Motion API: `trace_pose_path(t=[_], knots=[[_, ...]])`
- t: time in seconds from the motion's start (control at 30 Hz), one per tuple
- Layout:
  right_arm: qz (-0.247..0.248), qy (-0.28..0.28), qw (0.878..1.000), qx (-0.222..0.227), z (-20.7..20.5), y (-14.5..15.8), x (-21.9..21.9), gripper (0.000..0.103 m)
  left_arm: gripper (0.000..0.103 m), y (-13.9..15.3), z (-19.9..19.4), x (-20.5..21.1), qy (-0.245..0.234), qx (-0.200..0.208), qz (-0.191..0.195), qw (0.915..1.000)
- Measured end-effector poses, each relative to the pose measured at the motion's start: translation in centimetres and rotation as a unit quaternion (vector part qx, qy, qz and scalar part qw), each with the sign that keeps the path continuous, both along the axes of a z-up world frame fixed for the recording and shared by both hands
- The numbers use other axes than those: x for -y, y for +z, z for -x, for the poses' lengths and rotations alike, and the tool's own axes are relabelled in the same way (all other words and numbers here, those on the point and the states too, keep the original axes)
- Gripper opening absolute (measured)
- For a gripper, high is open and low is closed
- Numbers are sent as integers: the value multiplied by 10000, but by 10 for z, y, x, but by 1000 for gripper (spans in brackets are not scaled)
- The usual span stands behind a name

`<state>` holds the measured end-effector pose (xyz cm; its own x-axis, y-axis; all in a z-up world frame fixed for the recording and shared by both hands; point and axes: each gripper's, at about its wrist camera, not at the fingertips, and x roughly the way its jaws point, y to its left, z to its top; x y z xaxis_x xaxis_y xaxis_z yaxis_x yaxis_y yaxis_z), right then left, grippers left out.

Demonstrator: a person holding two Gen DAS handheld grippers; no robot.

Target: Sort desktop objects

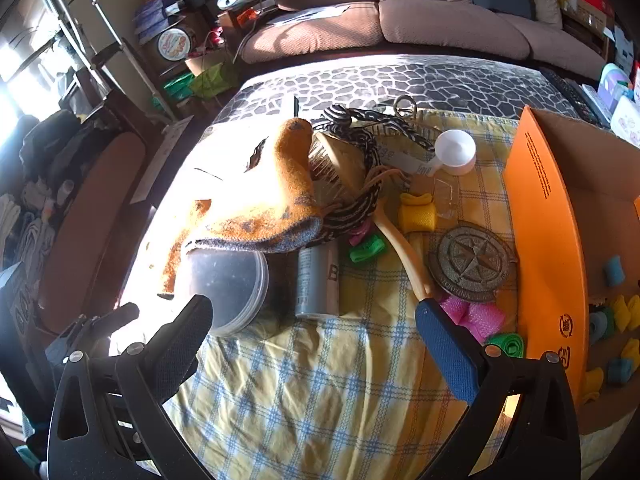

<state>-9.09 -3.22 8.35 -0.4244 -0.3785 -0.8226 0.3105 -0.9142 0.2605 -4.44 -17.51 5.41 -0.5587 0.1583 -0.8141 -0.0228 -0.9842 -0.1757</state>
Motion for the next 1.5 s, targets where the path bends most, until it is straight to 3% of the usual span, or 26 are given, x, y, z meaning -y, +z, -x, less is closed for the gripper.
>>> trace_pose_path(t=[0.53,0.87,1.3,1.33,1.4,1.5], knots=[[804,-212,9963,200,32,2,-6,101,103,-26,24,-18,4,-138,-32,9999],[1131,-181,9919,542,48,-12,3,55,103,-37,34,-22,72,-126,-197,9997],[1534,-153,9848,800,60,-33,29,54,103,-46,42,-25,186,-80,-176,9996],[1518,-168,9851,792,61,-34,30,52,103,-47,43,-26,190,-82,-159,9997],[1569,-155,9847,744,62,-35,31,34,103,-48,44,-27,192,-71,-134,9997],[1665,-213,9827,786,63,-36,28,27,102,-47,43,-26,165,-27,-162,9997]])
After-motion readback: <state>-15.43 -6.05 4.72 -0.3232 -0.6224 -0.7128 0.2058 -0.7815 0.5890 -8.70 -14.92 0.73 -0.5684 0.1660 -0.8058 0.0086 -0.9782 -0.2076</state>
